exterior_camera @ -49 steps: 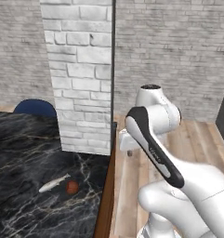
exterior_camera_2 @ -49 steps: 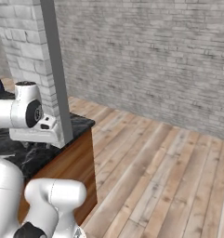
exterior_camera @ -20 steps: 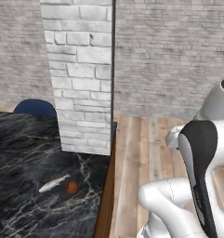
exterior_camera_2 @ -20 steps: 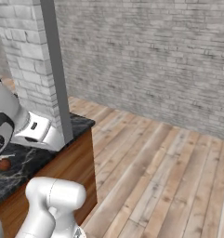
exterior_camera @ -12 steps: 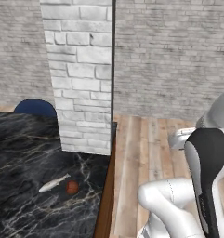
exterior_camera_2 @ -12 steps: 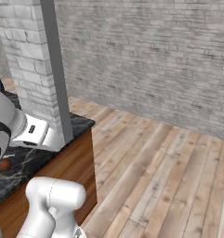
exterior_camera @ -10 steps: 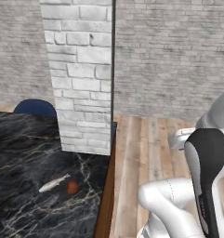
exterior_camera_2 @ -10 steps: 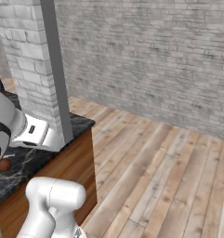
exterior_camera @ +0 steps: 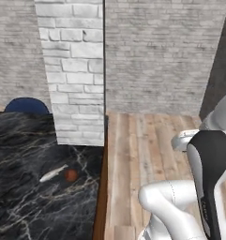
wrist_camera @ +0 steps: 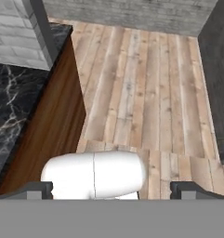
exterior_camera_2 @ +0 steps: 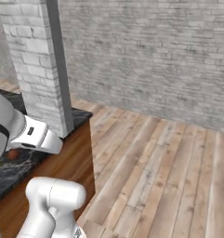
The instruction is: Open the fridge, remove the apple, lime, and fish, and place them on any counter.
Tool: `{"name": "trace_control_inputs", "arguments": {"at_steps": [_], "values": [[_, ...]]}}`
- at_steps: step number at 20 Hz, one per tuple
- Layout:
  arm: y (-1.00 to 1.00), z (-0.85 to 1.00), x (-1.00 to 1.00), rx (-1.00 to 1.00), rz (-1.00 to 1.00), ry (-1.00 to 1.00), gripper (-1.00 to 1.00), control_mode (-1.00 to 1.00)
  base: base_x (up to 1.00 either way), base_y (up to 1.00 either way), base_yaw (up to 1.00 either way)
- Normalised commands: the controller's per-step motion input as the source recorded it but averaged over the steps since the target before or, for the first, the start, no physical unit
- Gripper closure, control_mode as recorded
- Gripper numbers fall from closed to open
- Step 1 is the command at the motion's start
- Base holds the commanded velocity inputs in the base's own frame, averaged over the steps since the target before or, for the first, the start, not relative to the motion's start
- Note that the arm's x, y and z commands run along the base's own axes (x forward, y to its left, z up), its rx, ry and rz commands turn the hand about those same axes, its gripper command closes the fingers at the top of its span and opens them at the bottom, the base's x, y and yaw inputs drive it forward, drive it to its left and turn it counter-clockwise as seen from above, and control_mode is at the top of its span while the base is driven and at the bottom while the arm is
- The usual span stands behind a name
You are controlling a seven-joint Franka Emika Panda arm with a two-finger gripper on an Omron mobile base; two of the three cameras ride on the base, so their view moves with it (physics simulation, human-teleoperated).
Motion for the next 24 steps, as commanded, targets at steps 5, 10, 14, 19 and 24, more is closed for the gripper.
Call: {"name": "trace_control_inputs", "arguments": {"at_steps": [5,10,14,19,24], "values": [[0.00,0.00,0.00,0.00,0.00,0.00,-1.00,1.00,-0.72,-0.01,-0.45],[0.00,0.00,0.00,0.00,0.00,0.00,-1.00,1.00,-0.57,-0.12,-0.67],[0.00,0.00,0.00,0.00,0.00,0.00,-1.00,1.00,-0.38,-0.22,-0.77],[0.00,0.00,0.00,0.00,0.00,0.00,-1.00,1.00,-0.33,-0.28,-0.76],[0.00,0.00,0.00,0.00,0.00,0.00,-1.00,1.00,-0.04,-0.52,-0.65]]}}
